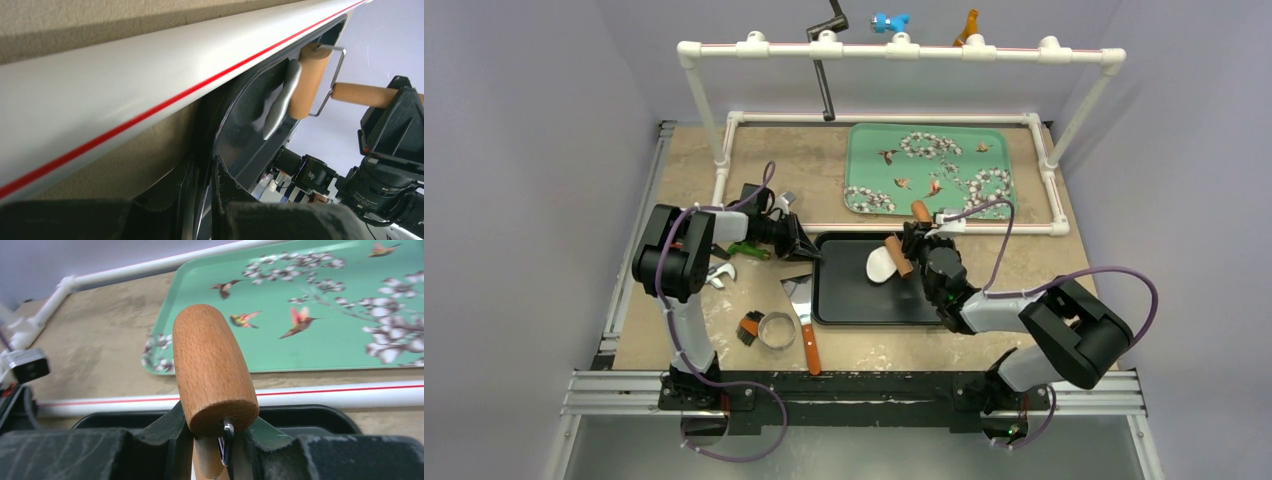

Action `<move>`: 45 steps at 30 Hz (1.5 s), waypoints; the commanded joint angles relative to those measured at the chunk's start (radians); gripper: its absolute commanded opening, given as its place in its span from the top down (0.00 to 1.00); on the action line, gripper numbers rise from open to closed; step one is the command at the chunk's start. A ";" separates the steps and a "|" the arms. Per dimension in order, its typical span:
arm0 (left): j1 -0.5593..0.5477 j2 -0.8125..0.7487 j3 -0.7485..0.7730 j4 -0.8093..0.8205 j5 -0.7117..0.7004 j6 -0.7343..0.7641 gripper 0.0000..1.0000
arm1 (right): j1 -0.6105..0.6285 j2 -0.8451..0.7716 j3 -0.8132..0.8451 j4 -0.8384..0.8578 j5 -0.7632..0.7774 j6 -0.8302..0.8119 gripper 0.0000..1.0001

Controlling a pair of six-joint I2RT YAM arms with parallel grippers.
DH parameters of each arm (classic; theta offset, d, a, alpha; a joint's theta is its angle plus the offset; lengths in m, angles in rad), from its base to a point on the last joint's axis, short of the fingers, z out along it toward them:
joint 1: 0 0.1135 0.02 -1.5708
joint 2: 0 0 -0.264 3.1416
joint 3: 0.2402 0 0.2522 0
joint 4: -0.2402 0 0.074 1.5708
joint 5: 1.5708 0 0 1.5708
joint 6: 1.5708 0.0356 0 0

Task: Roll out the dumpling wrappers from the dough

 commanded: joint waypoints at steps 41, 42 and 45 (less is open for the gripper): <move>0.012 0.079 0.000 -0.022 -0.177 -0.016 1.00 | 0.214 0.166 0.019 0.281 0.286 -0.394 1.00; 0.012 0.079 0.000 -0.023 -0.177 -0.016 1.00 | 0.215 0.171 0.011 0.278 0.296 -0.383 1.00; 0.013 0.080 0.001 -0.024 -0.176 -0.016 1.00 | 0.219 0.183 -0.012 0.275 0.351 -0.365 1.00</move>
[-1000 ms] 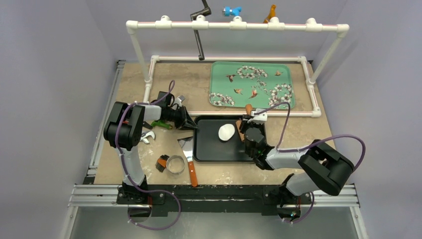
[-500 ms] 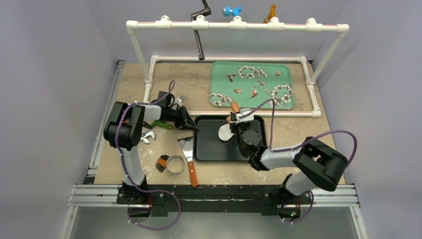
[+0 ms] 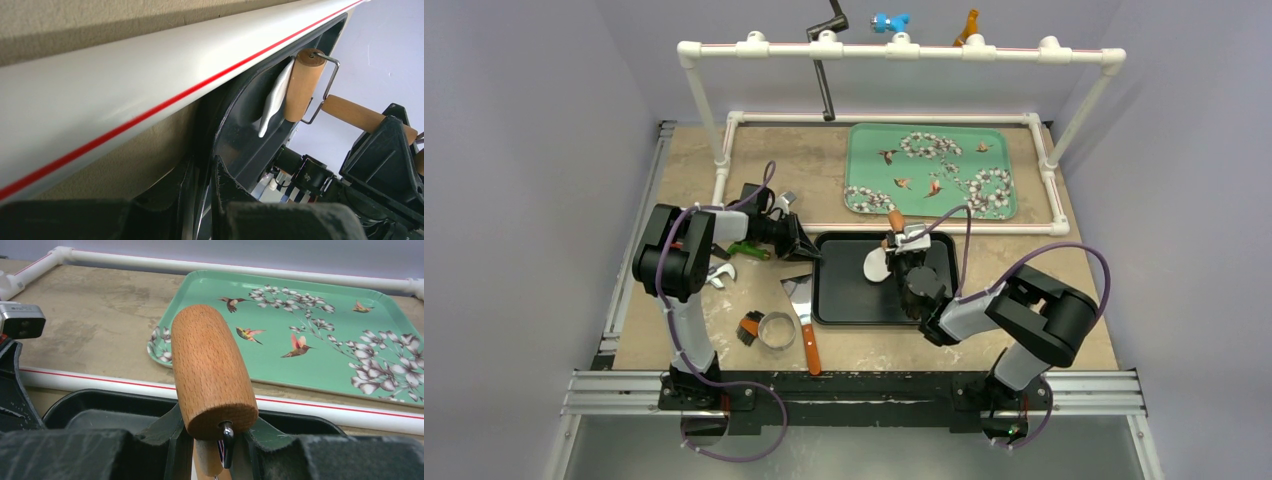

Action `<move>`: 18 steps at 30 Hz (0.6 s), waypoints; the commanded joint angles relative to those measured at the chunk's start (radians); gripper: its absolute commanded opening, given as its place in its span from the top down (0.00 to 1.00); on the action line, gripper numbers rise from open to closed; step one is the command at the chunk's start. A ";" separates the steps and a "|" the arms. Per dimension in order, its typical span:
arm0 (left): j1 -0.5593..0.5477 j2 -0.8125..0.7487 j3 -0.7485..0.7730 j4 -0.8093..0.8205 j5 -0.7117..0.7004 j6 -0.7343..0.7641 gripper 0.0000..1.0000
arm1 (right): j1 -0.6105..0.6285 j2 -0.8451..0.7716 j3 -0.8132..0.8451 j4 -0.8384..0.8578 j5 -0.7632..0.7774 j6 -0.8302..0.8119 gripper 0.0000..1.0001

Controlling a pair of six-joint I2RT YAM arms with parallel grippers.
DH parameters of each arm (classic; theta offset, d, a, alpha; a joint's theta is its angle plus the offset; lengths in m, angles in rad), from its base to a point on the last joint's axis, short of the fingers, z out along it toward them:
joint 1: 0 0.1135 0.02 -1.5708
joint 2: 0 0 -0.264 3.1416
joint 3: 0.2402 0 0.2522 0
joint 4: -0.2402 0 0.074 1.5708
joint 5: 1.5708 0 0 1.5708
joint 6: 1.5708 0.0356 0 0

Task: Roll out the dumpling wrappers from the dough

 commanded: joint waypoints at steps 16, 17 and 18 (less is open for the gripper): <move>0.012 0.078 -0.003 -0.020 -0.180 -0.022 1.00 | 0.036 0.100 -0.048 -0.054 0.169 0.128 1.00; 0.012 0.077 -0.003 -0.021 -0.179 -0.022 1.00 | 0.036 0.095 -0.053 -0.029 0.170 0.114 1.00; 0.012 0.078 -0.003 -0.020 -0.179 -0.023 1.00 | 0.036 0.075 -0.054 -0.018 0.172 0.093 1.00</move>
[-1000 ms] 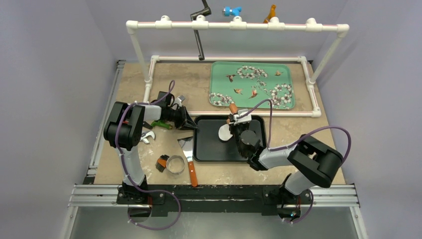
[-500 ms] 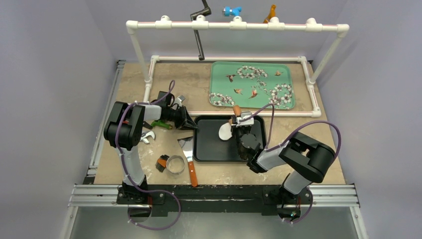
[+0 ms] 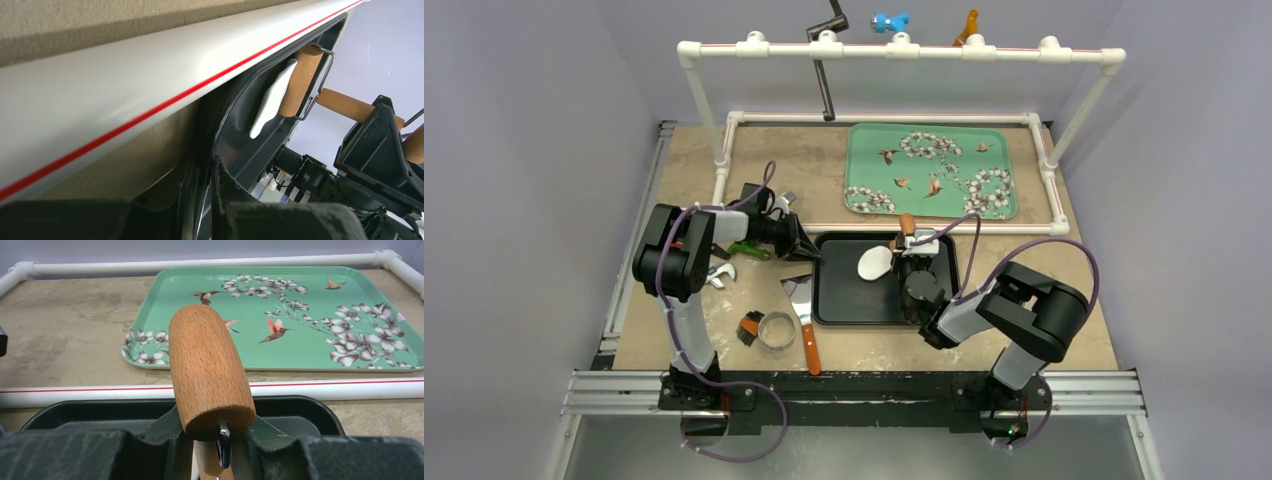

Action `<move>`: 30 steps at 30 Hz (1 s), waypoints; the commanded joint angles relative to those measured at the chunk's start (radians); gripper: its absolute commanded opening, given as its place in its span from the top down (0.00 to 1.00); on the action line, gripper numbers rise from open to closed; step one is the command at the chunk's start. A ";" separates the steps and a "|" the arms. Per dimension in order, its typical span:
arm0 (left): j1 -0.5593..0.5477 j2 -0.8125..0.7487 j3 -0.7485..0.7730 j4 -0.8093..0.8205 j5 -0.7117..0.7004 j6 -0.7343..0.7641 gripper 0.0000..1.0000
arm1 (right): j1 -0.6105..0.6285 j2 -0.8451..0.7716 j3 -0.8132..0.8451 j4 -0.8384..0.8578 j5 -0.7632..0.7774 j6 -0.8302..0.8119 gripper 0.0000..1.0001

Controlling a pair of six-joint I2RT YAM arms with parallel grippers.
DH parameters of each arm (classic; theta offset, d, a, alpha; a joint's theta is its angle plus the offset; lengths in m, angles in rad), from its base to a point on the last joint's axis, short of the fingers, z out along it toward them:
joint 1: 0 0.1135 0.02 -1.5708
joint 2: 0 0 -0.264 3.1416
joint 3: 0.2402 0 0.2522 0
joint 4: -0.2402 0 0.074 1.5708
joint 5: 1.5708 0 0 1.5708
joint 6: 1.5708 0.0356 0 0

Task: Roll out the dumpling wrappers from the dough

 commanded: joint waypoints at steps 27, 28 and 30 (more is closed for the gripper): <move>0.012 0.078 -0.003 -0.017 -0.175 -0.025 1.00 | 0.025 -0.038 0.091 -0.137 -0.124 -0.119 1.00; 0.012 0.078 -0.003 -0.017 -0.175 -0.025 1.00 | 0.024 -0.024 0.083 -0.129 -0.097 -0.113 1.00; 0.012 0.078 -0.003 -0.017 -0.174 -0.025 1.00 | 0.021 0.000 0.058 -0.105 -0.038 -0.104 1.00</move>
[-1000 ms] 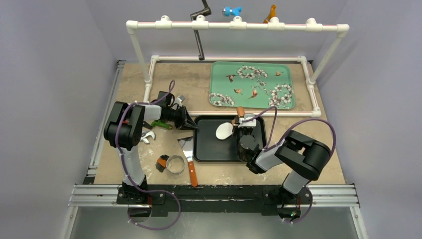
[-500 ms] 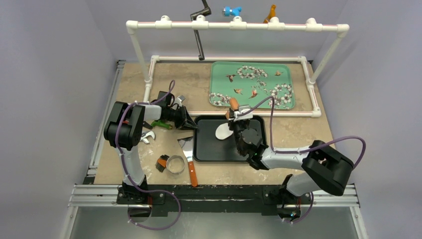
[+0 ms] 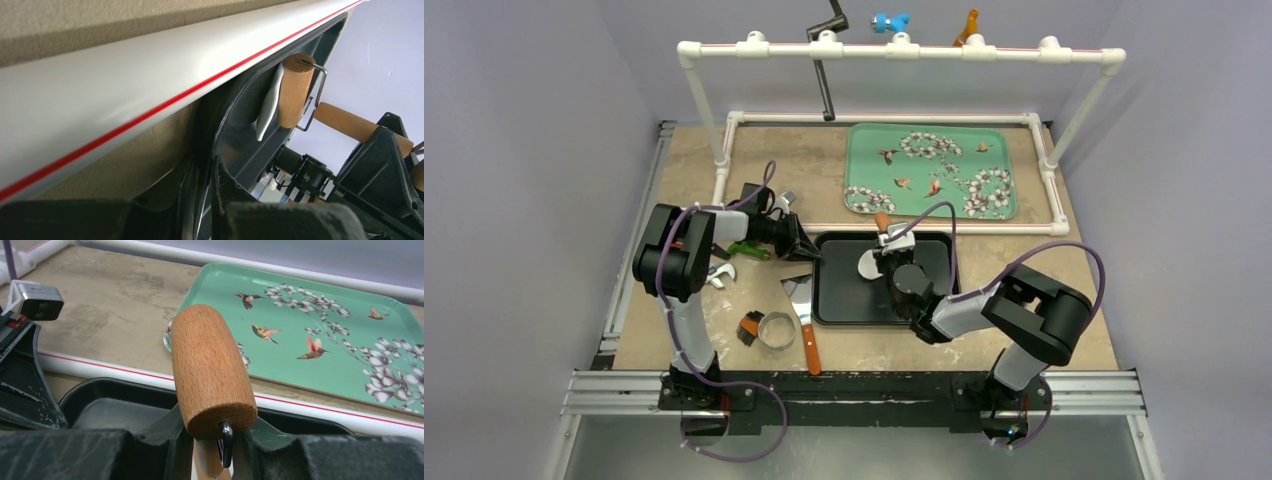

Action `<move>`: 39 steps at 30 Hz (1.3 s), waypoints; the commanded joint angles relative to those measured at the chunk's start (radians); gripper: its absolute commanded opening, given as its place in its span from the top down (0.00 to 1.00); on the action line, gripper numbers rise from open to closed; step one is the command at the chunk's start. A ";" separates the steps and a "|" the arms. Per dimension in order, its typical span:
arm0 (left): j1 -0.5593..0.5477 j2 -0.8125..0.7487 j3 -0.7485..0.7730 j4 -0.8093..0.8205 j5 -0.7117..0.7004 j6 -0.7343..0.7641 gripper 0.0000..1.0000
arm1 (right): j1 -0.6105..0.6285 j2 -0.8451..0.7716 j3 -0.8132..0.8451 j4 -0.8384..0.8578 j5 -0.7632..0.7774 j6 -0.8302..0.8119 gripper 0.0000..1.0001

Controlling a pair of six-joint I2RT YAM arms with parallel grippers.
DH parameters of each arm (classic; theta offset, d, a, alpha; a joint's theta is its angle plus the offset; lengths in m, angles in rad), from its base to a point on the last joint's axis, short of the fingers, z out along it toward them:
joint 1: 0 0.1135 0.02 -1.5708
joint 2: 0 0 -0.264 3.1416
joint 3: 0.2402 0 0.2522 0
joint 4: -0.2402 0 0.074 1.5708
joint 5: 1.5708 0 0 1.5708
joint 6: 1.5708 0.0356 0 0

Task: Roll out the dumpling wrappers from the dough

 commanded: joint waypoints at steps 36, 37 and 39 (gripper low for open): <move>0.011 0.077 -0.005 -0.016 -0.177 -0.025 1.00 | 0.016 0.034 -0.010 -0.483 0.340 0.482 1.00; 0.011 0.076 -0.005 -0.016 -0.177 -0.025 1.00 | 0.016 0.006 -0.014 -0.430 0.322 0.422 1.00; 0.011 0.079 -0.004 -0.016 -0.177 -0.025 1.00 | 0.016 -0.054 -0.007 -0.339 0.270 0.297 1.00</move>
